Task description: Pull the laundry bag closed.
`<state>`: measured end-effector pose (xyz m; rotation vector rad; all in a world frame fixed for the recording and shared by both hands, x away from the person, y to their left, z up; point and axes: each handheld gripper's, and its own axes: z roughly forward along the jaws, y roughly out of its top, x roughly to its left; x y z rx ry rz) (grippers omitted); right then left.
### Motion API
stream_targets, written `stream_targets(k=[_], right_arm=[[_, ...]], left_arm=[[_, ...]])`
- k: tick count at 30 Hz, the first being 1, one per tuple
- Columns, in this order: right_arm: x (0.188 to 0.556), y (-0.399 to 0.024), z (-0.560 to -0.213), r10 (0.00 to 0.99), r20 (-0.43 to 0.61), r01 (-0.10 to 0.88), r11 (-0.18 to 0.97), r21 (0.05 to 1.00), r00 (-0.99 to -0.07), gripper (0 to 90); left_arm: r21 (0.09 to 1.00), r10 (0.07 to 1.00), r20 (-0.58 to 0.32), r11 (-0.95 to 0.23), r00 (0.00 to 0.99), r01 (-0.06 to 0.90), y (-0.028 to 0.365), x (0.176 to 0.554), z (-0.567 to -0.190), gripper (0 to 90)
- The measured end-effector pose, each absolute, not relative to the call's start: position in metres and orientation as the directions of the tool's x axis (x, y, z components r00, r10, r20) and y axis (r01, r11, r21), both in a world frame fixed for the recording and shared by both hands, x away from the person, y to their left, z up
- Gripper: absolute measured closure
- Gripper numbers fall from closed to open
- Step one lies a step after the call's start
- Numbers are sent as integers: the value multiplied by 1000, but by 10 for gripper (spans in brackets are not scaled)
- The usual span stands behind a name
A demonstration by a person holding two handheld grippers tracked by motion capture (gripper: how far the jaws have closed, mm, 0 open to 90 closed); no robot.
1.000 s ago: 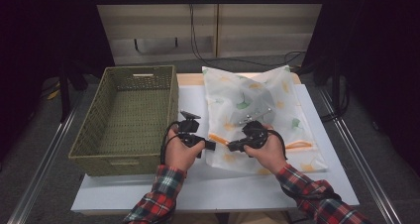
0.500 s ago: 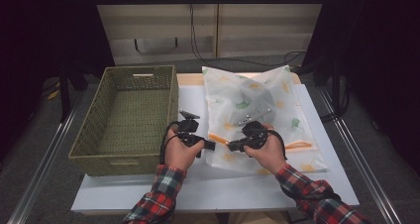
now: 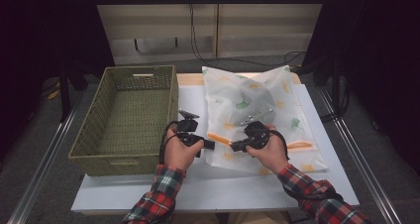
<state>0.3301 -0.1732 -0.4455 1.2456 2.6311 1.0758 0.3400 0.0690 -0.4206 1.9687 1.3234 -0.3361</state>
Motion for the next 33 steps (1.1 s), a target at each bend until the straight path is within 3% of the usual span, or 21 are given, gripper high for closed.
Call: stream_targets(k=[33], right_arm=[[327,-191,-446,723,244,693,421,585,-646,858]], left_arm=[[427,693,-571,-208,440,880,69,340,-417,893]])
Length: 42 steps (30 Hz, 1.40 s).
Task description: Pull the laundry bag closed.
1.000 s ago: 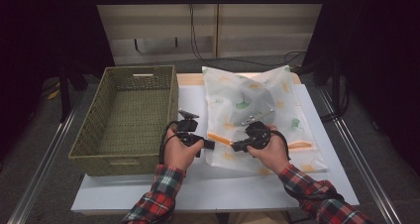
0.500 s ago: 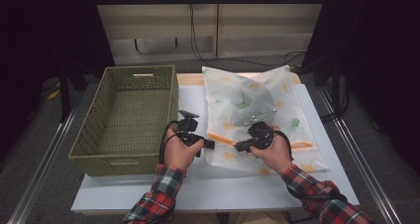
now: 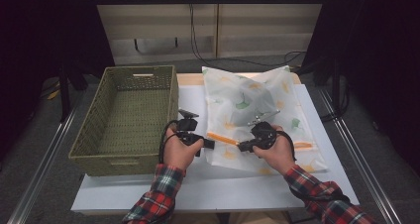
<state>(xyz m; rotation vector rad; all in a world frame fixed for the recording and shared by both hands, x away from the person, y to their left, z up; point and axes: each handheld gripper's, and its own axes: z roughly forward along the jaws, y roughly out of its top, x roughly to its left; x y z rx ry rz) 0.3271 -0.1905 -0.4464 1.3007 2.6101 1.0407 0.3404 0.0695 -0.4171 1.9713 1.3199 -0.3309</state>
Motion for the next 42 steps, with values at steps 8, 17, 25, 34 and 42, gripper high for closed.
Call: stream_targets(k=[8,17,25,34,42], right_arm=[[326,-198,-447,744,236,708,413,573,-625,858],[324,-201,-447,745,236,709,411,574,-623,858],[324,-203,-447,744,240,706,403,582,-623,858],[324,-210,-448,761,234,721,398,567,-605,858],[324,-212,-448,764,233,721,394,571,-602,858]], left_arm=[[419,693,-579,-199,430,886,70,340,-417,893],[424,693,-567,-217,444,879,71,341,-417,893],[410,691,-584,-202,426,889,69,341,-417,893],[415,695,-575,-207,432,886,71,342,-417,893],[414,694,-578,-204,429,887,70,342,-416,893]])
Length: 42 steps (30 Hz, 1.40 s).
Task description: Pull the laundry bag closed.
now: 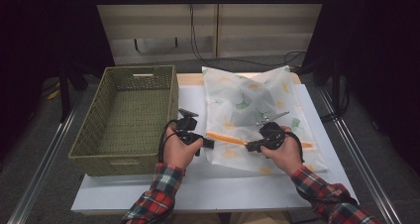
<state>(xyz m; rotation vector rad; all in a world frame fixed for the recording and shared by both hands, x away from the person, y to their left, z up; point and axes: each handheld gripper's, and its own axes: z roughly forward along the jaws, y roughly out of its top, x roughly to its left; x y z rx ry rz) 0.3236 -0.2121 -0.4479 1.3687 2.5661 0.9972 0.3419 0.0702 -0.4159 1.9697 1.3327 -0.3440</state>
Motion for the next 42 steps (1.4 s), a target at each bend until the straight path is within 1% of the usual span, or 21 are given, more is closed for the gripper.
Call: stream_targets(k=[1,7,9,10,15,25,31,33,42], right_arm=[[323,-212,-447,771,230,729,395,560,-594,858],[323,-217,-448,768,226,721,394,570,-599,858],[323,-218,-448,780,231,734,380,563,-582,858],[323,-219,-448,771,226,722,390,571,-595,858],[322,-222,-448,783,223,736,387,556,-580,858],[321,-228,-448,786,218,732,381,565,-578,858],[320,-234,-448,792,242,748,358,559,-561,858],[320,-235,-448,796,228,745,364,559,-560,858],[319,-243,-449,804,226,753,360,551,-550,858]], left_arm=[[416,694,-576,-206,432,886,71,342,-416,893],[418,693,-576,-206,433,885,71,342,-415,893],[419,695,-574,-206,433,884,71,342,-415,893],[418,694,-576,-205,433,885,71,342,-415,893],[421,693,-575,-204,434,884,72,342,-415,893],[417,695,-576,-204,431,886,71,342,-413,893],[418,694,-576,-203,431,885,70,342,-413,893],[418,689,-578,-211,438,884,71,343,-413,893],[416,692,-576,-211,436,884,70,342,-413,893]])
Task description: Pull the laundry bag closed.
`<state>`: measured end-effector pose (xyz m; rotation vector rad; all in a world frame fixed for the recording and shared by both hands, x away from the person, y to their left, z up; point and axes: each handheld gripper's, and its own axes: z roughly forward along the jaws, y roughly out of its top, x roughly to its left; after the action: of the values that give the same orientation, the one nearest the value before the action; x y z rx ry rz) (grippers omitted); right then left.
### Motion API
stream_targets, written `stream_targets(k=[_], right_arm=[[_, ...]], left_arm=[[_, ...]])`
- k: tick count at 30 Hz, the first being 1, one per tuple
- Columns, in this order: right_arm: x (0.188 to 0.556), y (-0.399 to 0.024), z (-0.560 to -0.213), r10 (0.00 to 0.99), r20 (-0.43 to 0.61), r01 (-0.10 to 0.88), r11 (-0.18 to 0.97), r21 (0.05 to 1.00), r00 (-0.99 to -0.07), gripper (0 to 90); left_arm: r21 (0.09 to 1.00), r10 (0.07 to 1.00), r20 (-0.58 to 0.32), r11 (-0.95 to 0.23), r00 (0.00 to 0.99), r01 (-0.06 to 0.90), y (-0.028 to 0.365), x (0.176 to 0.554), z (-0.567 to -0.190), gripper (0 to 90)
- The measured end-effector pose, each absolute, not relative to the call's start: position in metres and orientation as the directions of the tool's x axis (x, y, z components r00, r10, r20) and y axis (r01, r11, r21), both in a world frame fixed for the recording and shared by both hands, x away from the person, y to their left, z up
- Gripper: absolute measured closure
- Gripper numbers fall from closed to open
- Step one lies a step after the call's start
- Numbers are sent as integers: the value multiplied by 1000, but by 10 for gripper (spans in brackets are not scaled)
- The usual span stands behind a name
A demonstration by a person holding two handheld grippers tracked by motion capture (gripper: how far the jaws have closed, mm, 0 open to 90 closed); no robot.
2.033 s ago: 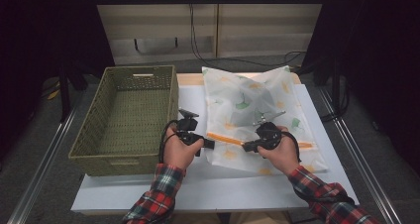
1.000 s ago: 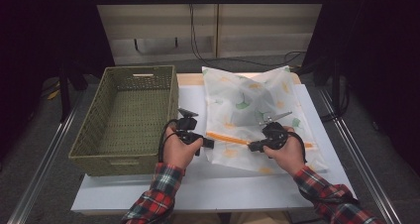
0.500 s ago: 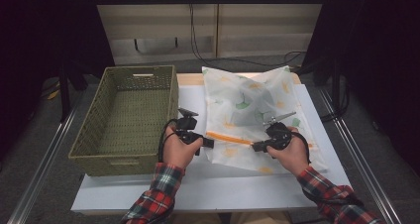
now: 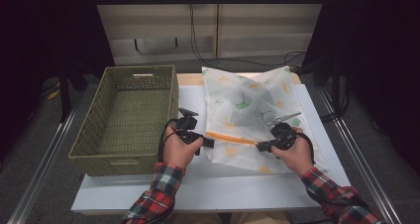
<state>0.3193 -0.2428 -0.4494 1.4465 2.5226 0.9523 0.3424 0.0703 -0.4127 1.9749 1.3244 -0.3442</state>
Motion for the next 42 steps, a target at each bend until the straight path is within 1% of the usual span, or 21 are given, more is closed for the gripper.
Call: stream_targets(k=[8,10,19,22,24,36,42], right_arm=[[318,-244,-449,808,230,759,355,545,-542,858],[318,-245,-451,809,210,752,369,546,-549,858],[317,-251,-452,816,223,767,355,534,-533,858],[317,-251,-452,816,201,758,371,537,-542,858],[317,-252,-453,820,217,768,356,532,-530,858],[316,-264,-455,836,203,781,352,515,-510,858],[316,-267,-456,833,202,776,352,524,-515,857]], left_arm=[[413,694,-580,-201,427,888,69,342,-413,893],[411,689,-584,-204,428,889,70,342,-413,893],[409,694,-580,-205,427,889,69,342,-413,893],[410,694,-576,-213,433,887,70,343,-414,893],[409,694,-577,-212,431,888,70,343,-414,894],[403,699,-575,-211,426,891,70,343,-414,893],[400,698,-579,-207,422,893,69,343,-414,894]])
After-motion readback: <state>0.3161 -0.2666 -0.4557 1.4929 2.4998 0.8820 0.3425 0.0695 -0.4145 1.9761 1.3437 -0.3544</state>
